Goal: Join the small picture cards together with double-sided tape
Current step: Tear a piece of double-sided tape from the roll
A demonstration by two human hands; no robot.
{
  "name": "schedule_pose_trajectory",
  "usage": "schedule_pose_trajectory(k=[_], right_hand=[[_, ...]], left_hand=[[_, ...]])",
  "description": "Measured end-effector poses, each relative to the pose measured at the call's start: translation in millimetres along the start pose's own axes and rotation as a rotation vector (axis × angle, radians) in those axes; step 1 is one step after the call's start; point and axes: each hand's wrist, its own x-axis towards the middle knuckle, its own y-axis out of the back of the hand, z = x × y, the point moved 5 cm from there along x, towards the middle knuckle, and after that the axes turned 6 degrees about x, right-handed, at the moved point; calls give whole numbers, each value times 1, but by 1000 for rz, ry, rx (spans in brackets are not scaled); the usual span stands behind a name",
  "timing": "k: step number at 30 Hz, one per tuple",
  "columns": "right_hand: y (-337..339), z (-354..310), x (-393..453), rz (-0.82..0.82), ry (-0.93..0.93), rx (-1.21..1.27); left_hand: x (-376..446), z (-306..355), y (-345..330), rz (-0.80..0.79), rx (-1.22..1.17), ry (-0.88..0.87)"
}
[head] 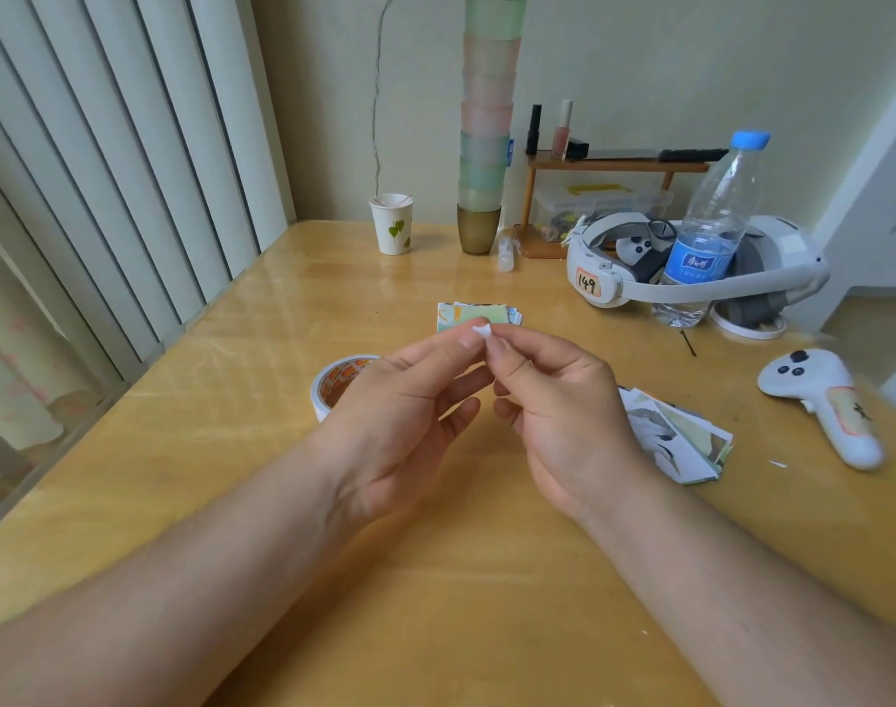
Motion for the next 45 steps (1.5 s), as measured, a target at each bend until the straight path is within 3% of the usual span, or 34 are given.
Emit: schedule_pose_trajectory(k=[4, 9, 11, 14, 16, 19, 22, 29, 33, 42, 45], right_hand=[[2, -3, 1, 19, 224, -196], [3, -19, -7, 27, 766, -889], [2, -19, -6, 48, 694, -915], [9, -15, 3, 120, 426, -884], [16, -14, 7, 135, 302, -741], [13, -11, 4, 0, 213, -480], [4, -11, -1, -87, 205, -333], [8, -10, 3, -55, 168, -199], [11, -13, 4, -29, 194, -254], [14, -22, 6, -113, 270, -354], [19, -24, 6, -183, 301, -494]], left_hand=[[-3, -1, 1, 69, -6, -24], [-1, -1, 11, 226, 17, -61], [-2, 0, 14, 269, 63, -100], [-3, 2, 15, 296, 84, -143], [-3, 3, 15, 288, 103, -148], [-5, 2, 11, 261, 160, -152], [-7, 0, 3, 200, 165, -143], [-5, -2, 2, 62, -30, -14], [-6, -1, -2, -103, -121, 81], [-6, -1, 0, -174, -101, 147], [-6, 1, 1, -182, -47, 118]])
